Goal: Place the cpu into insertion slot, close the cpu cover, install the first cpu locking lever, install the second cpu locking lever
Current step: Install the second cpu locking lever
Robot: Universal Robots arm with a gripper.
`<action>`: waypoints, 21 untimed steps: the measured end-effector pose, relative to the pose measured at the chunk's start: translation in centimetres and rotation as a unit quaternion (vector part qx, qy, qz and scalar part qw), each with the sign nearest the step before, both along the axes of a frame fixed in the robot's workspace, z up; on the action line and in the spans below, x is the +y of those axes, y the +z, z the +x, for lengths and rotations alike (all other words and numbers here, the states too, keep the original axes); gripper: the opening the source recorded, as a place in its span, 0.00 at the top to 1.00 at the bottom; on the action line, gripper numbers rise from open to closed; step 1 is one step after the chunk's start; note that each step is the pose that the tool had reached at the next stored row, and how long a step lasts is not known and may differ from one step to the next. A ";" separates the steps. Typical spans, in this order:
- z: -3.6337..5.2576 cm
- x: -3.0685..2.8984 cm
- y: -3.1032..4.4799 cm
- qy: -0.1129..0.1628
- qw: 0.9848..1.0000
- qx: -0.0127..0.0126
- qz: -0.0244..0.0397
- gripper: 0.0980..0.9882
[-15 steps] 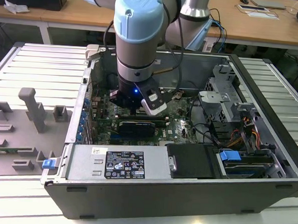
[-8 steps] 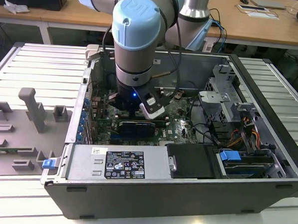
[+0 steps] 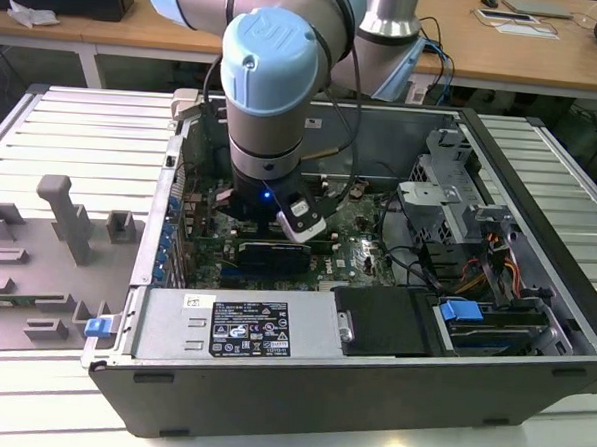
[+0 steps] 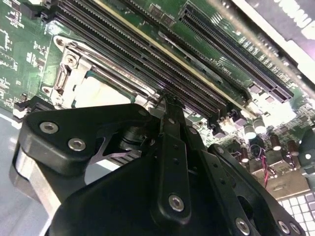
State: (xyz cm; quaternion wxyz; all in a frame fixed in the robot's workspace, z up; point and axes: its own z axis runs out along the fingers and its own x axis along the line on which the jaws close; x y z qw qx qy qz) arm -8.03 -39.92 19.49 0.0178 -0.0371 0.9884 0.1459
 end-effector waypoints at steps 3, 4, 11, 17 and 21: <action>-0.09 0.00 -0.03 0.000 1.000 0.000 0.002 0.99; -0.14 0.01 -0.03 0.000 1.000 0.000 0.003 0.99; -0.20 0.00 1.14 0.000 1.000 -0.001 0.003 0.99; -0.20 0.00 1.69 0.000 1.000 -0.001 0.003 0.99; -0.21 0.00 1.82 0.000 1.000 -0.001 0.003 0.99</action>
